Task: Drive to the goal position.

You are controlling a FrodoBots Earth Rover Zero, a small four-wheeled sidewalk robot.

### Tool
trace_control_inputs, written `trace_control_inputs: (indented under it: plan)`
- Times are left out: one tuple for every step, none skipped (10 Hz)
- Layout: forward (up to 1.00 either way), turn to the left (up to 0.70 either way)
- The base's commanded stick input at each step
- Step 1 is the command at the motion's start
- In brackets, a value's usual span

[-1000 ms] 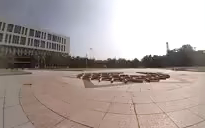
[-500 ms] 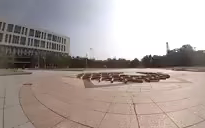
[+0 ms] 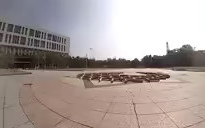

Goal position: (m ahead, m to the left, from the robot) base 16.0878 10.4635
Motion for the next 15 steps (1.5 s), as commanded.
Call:
trace_control_inputs:
  plan:
    - [0.05,0.00]
    - [0.05,0.00]
    - [0.04,0.00]
    - [0.05,0.00]
    - [0.04,0.00]
    - [0.04,0.00]
    - [0.05,0.00]
    - [0.05,0.00]
    - [0.04,0.00]
    - [0.05,0.00]
    - [0.05,0.00]
    - [0.05,0.00]
    - [0.05,0.00]
    - [0.05,0.00]
    - [0.04,0.00]
